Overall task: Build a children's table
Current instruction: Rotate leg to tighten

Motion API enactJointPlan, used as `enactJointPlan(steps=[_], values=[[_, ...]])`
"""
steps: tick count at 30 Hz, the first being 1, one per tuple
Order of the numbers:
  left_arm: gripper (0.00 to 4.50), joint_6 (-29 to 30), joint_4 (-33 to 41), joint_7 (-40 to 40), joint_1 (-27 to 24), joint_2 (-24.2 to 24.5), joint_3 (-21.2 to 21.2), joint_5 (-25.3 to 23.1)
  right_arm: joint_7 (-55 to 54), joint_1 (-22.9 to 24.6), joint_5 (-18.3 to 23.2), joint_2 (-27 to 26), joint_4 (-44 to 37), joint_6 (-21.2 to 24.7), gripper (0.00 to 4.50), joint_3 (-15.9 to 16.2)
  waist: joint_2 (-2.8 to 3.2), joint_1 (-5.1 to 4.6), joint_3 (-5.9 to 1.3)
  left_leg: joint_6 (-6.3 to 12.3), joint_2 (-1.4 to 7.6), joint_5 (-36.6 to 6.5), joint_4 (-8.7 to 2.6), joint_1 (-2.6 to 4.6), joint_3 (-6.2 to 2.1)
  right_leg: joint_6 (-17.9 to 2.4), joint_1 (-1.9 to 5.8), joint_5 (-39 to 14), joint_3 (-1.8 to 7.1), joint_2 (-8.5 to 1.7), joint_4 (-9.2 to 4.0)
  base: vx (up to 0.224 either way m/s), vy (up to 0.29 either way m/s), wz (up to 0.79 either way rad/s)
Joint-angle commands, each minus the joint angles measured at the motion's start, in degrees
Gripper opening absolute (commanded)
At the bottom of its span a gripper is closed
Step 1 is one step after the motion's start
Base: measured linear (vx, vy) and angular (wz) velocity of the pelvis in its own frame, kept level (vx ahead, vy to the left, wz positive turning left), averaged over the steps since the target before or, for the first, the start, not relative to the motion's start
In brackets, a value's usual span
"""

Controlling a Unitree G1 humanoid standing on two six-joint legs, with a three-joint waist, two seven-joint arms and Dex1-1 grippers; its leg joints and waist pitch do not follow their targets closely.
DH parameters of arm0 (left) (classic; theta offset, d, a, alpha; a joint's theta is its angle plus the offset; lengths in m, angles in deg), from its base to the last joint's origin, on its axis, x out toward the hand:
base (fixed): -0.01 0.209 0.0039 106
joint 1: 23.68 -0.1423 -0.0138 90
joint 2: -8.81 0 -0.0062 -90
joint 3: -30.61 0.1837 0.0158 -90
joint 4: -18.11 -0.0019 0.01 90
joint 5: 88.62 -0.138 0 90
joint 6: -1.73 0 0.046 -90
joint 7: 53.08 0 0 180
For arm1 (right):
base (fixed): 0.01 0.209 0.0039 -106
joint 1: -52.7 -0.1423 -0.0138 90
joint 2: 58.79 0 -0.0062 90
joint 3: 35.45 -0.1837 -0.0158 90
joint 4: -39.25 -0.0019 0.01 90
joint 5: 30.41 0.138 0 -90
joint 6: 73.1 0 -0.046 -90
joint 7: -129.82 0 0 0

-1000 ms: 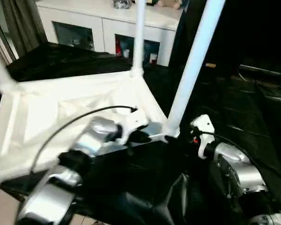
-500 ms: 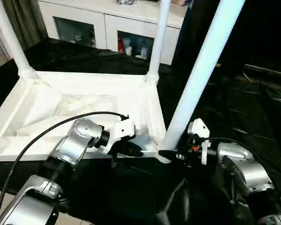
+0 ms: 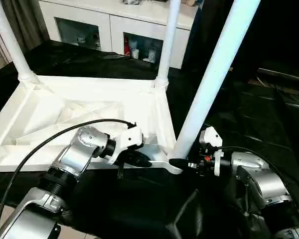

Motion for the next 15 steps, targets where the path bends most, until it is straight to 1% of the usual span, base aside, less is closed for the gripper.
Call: enactJointPlan(steps=[1,2,3,4,5,6,7,8,9,10,11,12,13,14,15], values=[[0.0,1.53,-4.08,-5.89,-0.74,-3.43,-0.56,0.1,-3.19,1.12,0.88,-1.93,-0.86,1.07,2.54,-0.88,-0.75,0.18,-2.57,2.66,1.62,-11.45,-3.38,0.59,-0.55,-11.8,2.26,-10.67,1.92,-2.71,-3.94,0.0,0.0,0.0],[0.0,1.57,-4.41,-6.58,-0.56,-3.69,-0.66,-0.09,-3.78,1.15,0.91,-2.22,-0.77,1.08,2.54,-1.12,-0.74,0.15,-2.48,2.33,1.61,-12.38,-3.46,0.61,-0.58,-11.41,2.17,-12.36,1.93,-2.74,-4.13,0.0,0.0,0.0],[0.0,1.6,-6.01,-9.86,0.34,-4.87,-1.08,-0.94,-6.95,1.21,1.09,-3.68,-0.28,1.05,2.54,-2.48,-0.81,0.09,-2.33,1.44,1.64,-14.19,-3.64,0.71,-0.66,-10.38,1.98,-16.01,1.95,-2.81,-4.54,0.0,0.0,0.0],[0.0,1.6,-7.22,-12.34,1.04,-5.77,-1.39,-1.58,-9.41,1.23,1.23,-4.78,0.14,0.99,2.51,-3.55,-0.81,0.09,-2.3,0.66,1.6,-16.09,-3.65,0.97,-0.75,-9.41,1.7,-19.77,1.98,-2.92,-4.87,0.0,0.0,0.0],[0.0,2.72,-9.34,-16.78,2.47,-7.9,-2.72,-1.61,-13.58,1.03,0.89,-6.34,0.89,1.34,2.51,-4.74,-0.94,0.06,-2.35,0.37,1.62,-16.51,-3.66,0.95,-0.87,-8.99,1.74,-21.0,1.97,-3.03,-4.93,0.0,0.0,0.0],[0.0,3.81,-11.31,-21.09,3.94,-10.02,-3.94,-1.61,-18.06,0.75,0.16,-7.92,1.82,1.6,2.5,-5.71,-0.82,-0.03,-2.27,-0.23,1.55,-17.25,-3.76,1.0,-0.94,-8.26,1.37,-23.02,2.01,-2.98,-5.15,0.0,0.0,0.0],[0.0,4.78,-12.98,-25.06,5.22,-11.73,-4.9,-1.77,-21.0,0.55,-0.17,-9.23,2.46,1.69,2.49,-6.29,-0.91,0.01,-2.25,-0.58,1.41,-18.16,-3.64,1.36,-0.86,-7.81,1.03,-24.56,2.03,-3.01,-5.47,0.0,0.0,0.0],[0.0,5.33,-15.11,-29.21,6.81,-13.55,-5.4,-2.35,-25.1,0.35,-0.93,-10.99,2.92,2.1,2.49,-6.91,-0.59,0.1,-2.31,-0.62,1.4,-17.9,-3.72,1.14,-1.04,-7.4,1.35,-25.04,2.03,-3.13,-5.54,0.0,0.0,0.0],[0.0,5.32,-15.36,-29.58,6.99,-13.73,-5.38,-2.45,-25.62,0.33,-1.07,-11.2,2.94,2.18,2.48,-6.97,-0.73,0.03,-2.23,-0.56,1.37,-17.93,-3.76,1.05,-1.03,-7.08,1.26,-25.21,2.03,-3.03,-5.71,0.0,0.0,0.0],[0.0,5.22,-16.59,-31.63,7.85,-14.68,-5.2,-3.07,-28.43,0.22,-2.25,-12.19,2.96,2.74,2.48,-6.91,-0.94,0.1,-2.35,-0.4,1.24,-17.4,-3.74,0.88,-1.09,-6.42,1.45,-25.32,1.98,-3.02,-5.71,0.0,0.0,0.0],[0.0,5.1,-17.36,-32.84,8.39,-15.29,-5.05,-3.47,-30.35,0.14,-3.15,-12.81,2.97,3.15,2.48,-6.83,-0.96,0.14,-2.37,-0.21,1.23,-17.11,-3.73,0.84,-1.12,-6.2,1.48,-25.16,1.99,-3.06,-5.7,0.0,0.0,0.0],[0.0,4.85,-18.46,-33.95,9.09,-16.13,-4.98,-3.85,-32.46,0.21,-4.25,-13.75,2.51,3.44,2.48,-6.61,-0.5,0.21,-2.35,0.02,1.18,-16.57,-3.79,0.76,-1.14,-5.96,1.45,-24.57,2.04,-3.02,-5.74,0.0,0.0,0.0],[0.0,4.82,-18.58,-34.03,9.16,-16.23,-4.96,-3.91,-32.71,0.22,-4.39,-13.86,2.43,3.5,2.47,-6.56,-0.77,0.17,-2.42,0.3,1.16,-16.62,-3.75,0.69,-1.15,-5.8,1.51,-24.09,1.98,-2.97,-5.73,0.0,0.0,0.0],[0.0,4.29,-19.71,-34.1,9.83,-17.07,-4.54,-4.57,-34.07,0.42,-5.88,-14.9,1.18,3.44,2.47,-5.5,-0.39,0.24,-2.4,0.54,1.15,-16.55,-3.81,0.62,-1.17,-5.75,1.52,-23.78,2.02,-2.99,-5.77,0.0,0.0,0.0],[0.0,4.16,-19.99,-34.08,9.97,-17.19,-4.48,-4.69,-34.18,0.44,-6.05,-15.03,1.01,3.34,2.47,-5.29,-0.49,0.17,-2.42,0.55,1.12,-16.57,-3.8,0.61,-1.14,-5.62,1.49,-23.72,2.01,-2.91,-5.81,0.0,0.0,0.0]])
